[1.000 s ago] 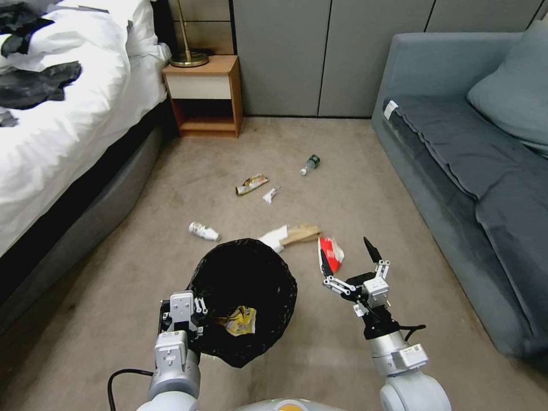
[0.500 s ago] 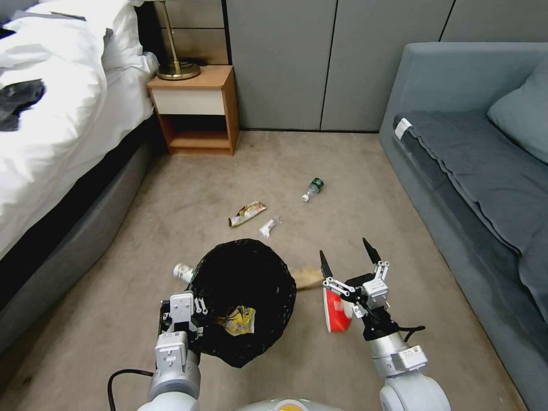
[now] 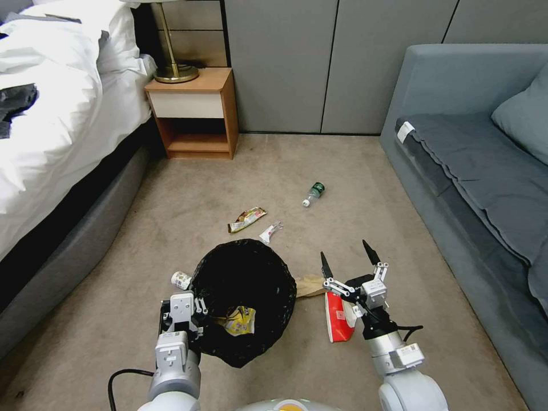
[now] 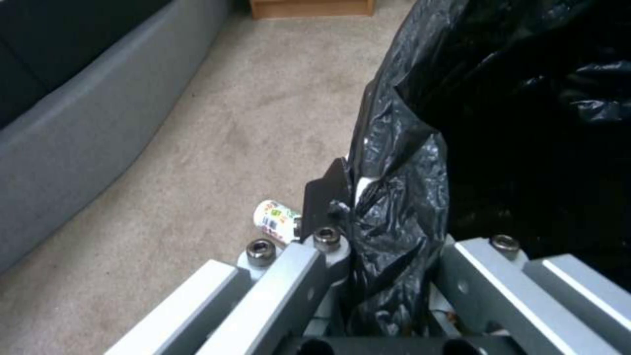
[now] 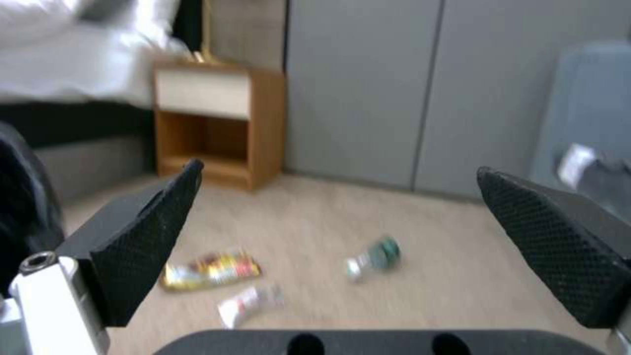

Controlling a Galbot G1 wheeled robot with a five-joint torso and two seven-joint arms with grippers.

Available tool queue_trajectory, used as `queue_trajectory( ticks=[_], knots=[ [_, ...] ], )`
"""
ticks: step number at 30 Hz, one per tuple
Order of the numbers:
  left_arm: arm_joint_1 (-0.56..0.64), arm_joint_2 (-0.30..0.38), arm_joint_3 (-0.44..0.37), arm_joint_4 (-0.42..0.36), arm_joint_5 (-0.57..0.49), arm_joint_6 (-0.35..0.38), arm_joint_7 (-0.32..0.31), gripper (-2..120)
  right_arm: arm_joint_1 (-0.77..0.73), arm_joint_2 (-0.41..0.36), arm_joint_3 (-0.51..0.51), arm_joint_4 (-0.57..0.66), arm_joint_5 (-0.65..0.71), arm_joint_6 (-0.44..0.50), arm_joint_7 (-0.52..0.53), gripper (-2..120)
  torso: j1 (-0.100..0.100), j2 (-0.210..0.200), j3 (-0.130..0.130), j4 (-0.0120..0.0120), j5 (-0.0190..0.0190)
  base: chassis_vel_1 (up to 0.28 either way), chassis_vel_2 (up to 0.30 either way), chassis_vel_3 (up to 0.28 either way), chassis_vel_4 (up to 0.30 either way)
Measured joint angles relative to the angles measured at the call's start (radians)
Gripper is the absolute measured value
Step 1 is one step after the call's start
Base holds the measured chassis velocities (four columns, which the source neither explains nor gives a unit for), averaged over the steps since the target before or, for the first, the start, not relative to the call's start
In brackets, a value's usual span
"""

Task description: Pick up the trash bin, then pick up the garbage from the floor and place it into the trash bin.

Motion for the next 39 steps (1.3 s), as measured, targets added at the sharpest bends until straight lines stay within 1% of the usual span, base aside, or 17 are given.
queue_trajectory(
  ticks=[1,2,5,6,8,9,10,14,15,18,20,23,24,27,36,38,39],
  knots=[
    [0.0,0.0,0.0,0.0,0.0,0.0,0.0,3,-0.007,-0.005,-0.003,0.0,0.005,-0.037,0.02,100,0.0,0.0,0.0,-0.0001,0.0,0.0,0.0,0.0,0.0],
    [0.0,0.0,0.0,0.0,0.0,0.0,0.0,3,-0.007,-0.005,-0.003,0.0,0.005,-0.037,0.02,100,0.0,0.0,0.0,-0.0001,0.0,0.0,0.0,0.0,0.0],
    [-0.001,0.0,0.0,0.0,-0.001,0.0,0.0,3,-0.03,-0.015,-0.005,0.014,0.03,-0.164,0.069,100,0.0,0.0,0.0,-0.0002,0.0,0.0,0.0,0.0,0.0],
    [-0.001,0.0,0.0,0.0,-0.001,0.0,0.0,3,-0.03,-0.015,-0.005,0.014,0.03,-0.164,0.069,100,0.0,0.0,0.0,-0.0002,0.0,0.0,0.0,0.0,0.0],
    [-0.002,0.0,0.0,0.0,-0.001,0.0,0.0,3,-0.038,-0.022,-0.004,0.02,0.06,-0.255,0.087,100,0.0,0.0,0.0,-0.0003,-0.0001,0.0,0.0,0.0,0.0],
    [-0.003,0.0,0.0,0.0,-0.001,0.0,0.0,3,-0.037,-0.028,-0.002,0.018,0.074,-0.298,0.087,100,0.0,0.0,0.0,-0.0002,0.0,0.0,0.0,0.0,0.0],
    [-0.003,0.0,0.0,0.0,-0.001,0.0,0.0,3,-0.037,-0.028,-0.002,0.018,0.074,-0.298,0.087,100,0.0,0.0,0.0,-0.0002,0.0,0.0,0.0,0.0,0.0],
    [-0.003,0.0,0.001,0.001,-0.001,0.0,0.0,3,-0.002,-0.046,0.006,-0.018,0.101,-0.472,0.039,100,0.0,0.0,0.0,-0.0002,-0.0001,0.0,0.0,0.0,0.0],
    [-0.003,0.0,0.001,0.001,-0.001,0.0,0.0,3,-0.002,-0.046,0.006,-0.018,0.101,-0.472,0.039,100,0.0,0.0,0.0,-0.0002,-0.0001,0.0,0.0,0.0,0.0],
    [-0.002,0.001,0.0,0.001,-0.002,0.0,0.0,3,0.044,-0.052,0.0,-0.067,0.097,-0.545,0.018,100,0.0,0.0,0.0,-0.0001,-0.0001,0.0,0.0,0.0,0.0],
    [-0.001,0.001,0.0,0.001,-0.003,0.0,0.0,3,0.062,-0.053,-0.004,-0.092,0.096,-0.555,0.012,100,0.0,0.0,0.0,0.0,0.0,0.0,0.0,0.0,0.0],
    [0.001,0.002,-0.002,0.0,-0.004,-0.001,0.0,3,0.126,-0.052,-0.007,-0.214,0.094,-0.559,-0.02,100,0.0,0.0,0.0,0.0,0.0001,0.0,0.0,0.0,0.0],
    [0.001,0.002,-0.002,0.0,-0.004,-0.001,0.0,3,0.126,-0.052,-0.007,-0.214,0.094,-0.559,-0.02,100,0.0,0.0,0.0,0.0,0.0001,0.0,0.0,0.0,0.0],
    [0.004,0.002,-0.003,0.0,-0.004,-0.002,0.0,3,0.169,-0.047,-0.006,-0.329,0.099,-0.523,-0.054,100,0.0,0.0,0.0,-0.0001,0.0001,0.0,0.0,0.0,0.0],
    [-0.001,0.0,-0.002,0.006,-0.001,-0.002,0.0,3,0.254,-0.032,-0.001,-0.528,0.1,-0.446,-0.095,98,0.0,0.0,0.0,0.0001,-0.0001,0.0,0.0,0.0,0.0],
    [-0.001,-0.001,0.0,0.009,0.001,-0.001,0.0,3,0.286,-0.025,-0.001,-0.611,0.089,-0.405,-0.111,95,0.0,0.0,0.0,-0.0001,0.0001,0.0,0.0,0.0,0.0],
    [-0.001,-0.001,0.0,0.009,0.001,-0.001,0.0,3,0.286,-0.025,-0.001,-0.611,0.089,-0.405,-0.111,95,0.0,0.0,0.0,-0.0001,0.0001,0.0,0.0,0.0,0.0]
  ],
)
